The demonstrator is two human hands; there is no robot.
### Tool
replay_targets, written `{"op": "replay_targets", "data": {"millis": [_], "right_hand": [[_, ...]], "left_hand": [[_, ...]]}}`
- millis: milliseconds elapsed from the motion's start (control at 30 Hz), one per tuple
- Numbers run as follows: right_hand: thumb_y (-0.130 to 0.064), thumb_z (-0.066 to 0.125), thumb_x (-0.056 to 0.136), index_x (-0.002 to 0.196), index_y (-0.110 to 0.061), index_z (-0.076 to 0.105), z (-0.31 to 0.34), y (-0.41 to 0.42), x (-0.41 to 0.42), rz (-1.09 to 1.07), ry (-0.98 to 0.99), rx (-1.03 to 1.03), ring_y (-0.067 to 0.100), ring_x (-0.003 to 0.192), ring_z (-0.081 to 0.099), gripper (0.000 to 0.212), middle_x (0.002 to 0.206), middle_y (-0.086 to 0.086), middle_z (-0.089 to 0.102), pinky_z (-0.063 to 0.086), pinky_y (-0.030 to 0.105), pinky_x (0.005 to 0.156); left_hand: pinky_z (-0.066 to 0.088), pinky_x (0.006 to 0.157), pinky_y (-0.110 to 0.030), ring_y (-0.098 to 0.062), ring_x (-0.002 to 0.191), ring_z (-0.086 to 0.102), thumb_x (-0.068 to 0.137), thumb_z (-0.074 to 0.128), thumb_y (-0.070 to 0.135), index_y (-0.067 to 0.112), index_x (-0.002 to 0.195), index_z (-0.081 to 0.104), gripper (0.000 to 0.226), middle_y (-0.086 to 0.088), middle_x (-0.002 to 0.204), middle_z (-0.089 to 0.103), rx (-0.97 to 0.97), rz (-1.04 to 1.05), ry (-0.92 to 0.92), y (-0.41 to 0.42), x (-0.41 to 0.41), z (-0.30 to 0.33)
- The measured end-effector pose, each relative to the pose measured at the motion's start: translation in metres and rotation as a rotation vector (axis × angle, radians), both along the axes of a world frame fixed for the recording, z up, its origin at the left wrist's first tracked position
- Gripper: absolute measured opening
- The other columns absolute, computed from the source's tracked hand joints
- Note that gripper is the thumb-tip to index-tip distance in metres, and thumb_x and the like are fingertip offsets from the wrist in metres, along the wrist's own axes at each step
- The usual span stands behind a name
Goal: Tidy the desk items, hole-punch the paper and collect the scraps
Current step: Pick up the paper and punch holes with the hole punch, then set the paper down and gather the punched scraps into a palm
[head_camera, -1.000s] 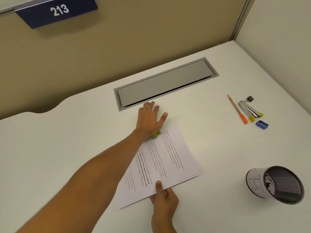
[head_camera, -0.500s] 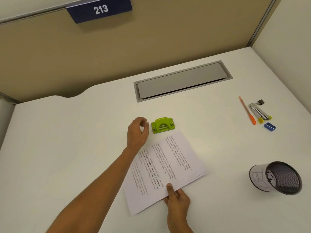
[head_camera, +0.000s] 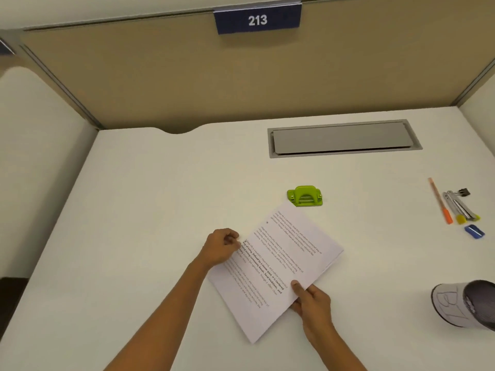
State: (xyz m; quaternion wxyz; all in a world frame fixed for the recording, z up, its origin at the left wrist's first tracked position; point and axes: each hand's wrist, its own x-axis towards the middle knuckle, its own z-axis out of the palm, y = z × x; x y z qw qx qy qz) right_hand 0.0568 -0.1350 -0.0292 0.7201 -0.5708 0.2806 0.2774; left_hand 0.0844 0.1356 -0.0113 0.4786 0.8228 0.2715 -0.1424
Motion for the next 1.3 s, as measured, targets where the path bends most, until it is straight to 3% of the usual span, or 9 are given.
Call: {"op": "replay_targets", "data": {"millis": [133,333,400,600,833,933,1033,1200,1300], "right_hand": [[-0.002,0.062,0.091,0.101,0.000,0.070,0.006,0.003,0.008,0.143,-0.012,0.022,0.033,0.095,0.072,0.013,0.104,0.017,0.075,0.060,0.041,0.075],[-0.004,0.064,0.090,0.108,0.004,0.068,0.011,0.016,0.025,0.353,-0.008,0.009,0.034,0.094,0.072,0.020,0.103,0.017,0.075,0.057,0.050,0.085],[-0.004,0.064,0.090,0.109,0.003,0.068,0.013,0.022,0.029,0.400,-0.007,0.009,0.034,0.093,0.073,0.020,0.103,0.017,0.075,0.058,0.048,0.082],[-0.004,0.063,0.091,0.108,0.002,0.068,0.022,0.032,0.040,0.505,0.002,0.009,0.034,0.091,0.073,0.019,0.100,0.016,0.076,0.061,0.041,0.073],[-0.004,0.062,0.091,0.109,0.002,0.068,0.029,0.025,0.049,0.524,0.008,0.012,0.033,0.091,0.073,0.019,0.101,0.016,0.075,0.061,0.039,0.071],[-0.002,0.063,0.090,0.107,0.003,0.068,0.031,0.019,0.053,0.471,0.001,0.016,0.031,0.091,0.073,0.018,0.101,0.016,0.075,0.061,0.036,0.068],[-0.002,0.063,0.090,0.105,0.002,0.069,0.033,0.015,0.053,0.423,-0.001,0.026,0.029,0.090,0.074,0.017,0.102,0.015,0.075,0.060,0.033,0.065],[-0.001,0.063,0.090,0.104,0.002,0.068,0.033,0.018,0.043,0.360,0.016,0.033,0.025,0.086,0.075,0.015,0.096,0.010,0.077,0.060,0.031,0.061],[-0.002,0.062,0.091,0.104,0.001,0.067,0.033,0.019,0.035,0.342,0.021,0.042,0.024,0.085,0.075,0.015,0.095,0.009,0.077,0.060,0.031,0.061]], "left_hand": [[0.048,0.081,-0.021,-0.011,0.084,0.061,0.082,0.068,0.001,0.010,0.105,0.071,0.025,-0.003,0.089,0.068,-0.091,0.052,0.029,0.015,-0.027,0.002],[0.043,0.062,-0.016,-0.013,0.079,0.060,0.082,0.066,-0.002,0.012,0.104,0.074,0.027,-0.004,0.087,0.067,-0.192,0.189,0.031,0.029,-0.065,0.004],[0.046,0.060,-0.015,-0.014,0.078,0.062,0.082,0.066,-0.004,0.011,0.103,0.073,0.026,-0.003,0.085,0.067,-0.239,0.247,0.019,0.030,-0.075,0.008],[0.055,0.078,-0.036,-0.023,0.085,0.070,0.082,0.064,-0.006,0.010,0.102,0.072,0.027,-0.022,0.102,0.073,-0.398,0.407,0.027,0.032,-0.096,0.008],[0.056,0.076,-0.033,-0.026,0.087,0.072,0.086,0.065,0.002,0.009,0.107,0.070,0.022,-0.013,0.104,0.076,-0.655,0.488,0.034,0.014,-0.115,0.031],[0.057,0.086,-0.041,-0.028,0.102,0.069,0.076,0.077,0.012,0.007,0.116,0.068,0.041,-0.015,0.116,0.072,-0.872,0.556,-0.034,0.002,-0.141,0.030],[0.060,0.078,-0.041,-0.030,0.106,0.069,0.064,0.082,0.016,0.004,0.124,0.062,0.065,-0.018,0.124,0.068,-1.080,0.668,-0.132,-0.027,-0.161,0.021],[0.059,0.079,-0.050,-0.034,0.110,0.067,0.086,0.069,0.003,0.007,0.128,0.057,0.044,-0.013,0.121,0.070,-0.984,0.790,-0.121,-0.081,-0.154,0.015],[0.060,0.070,-0.044,-0.029,0.107,0.068,0.090,0.063,-0.001,0.013,0.125,0.059,0.038,-0.008,0.120,0.071,-0.918,0.904,-0.119,-0.094,-0.145,0.012]]}}
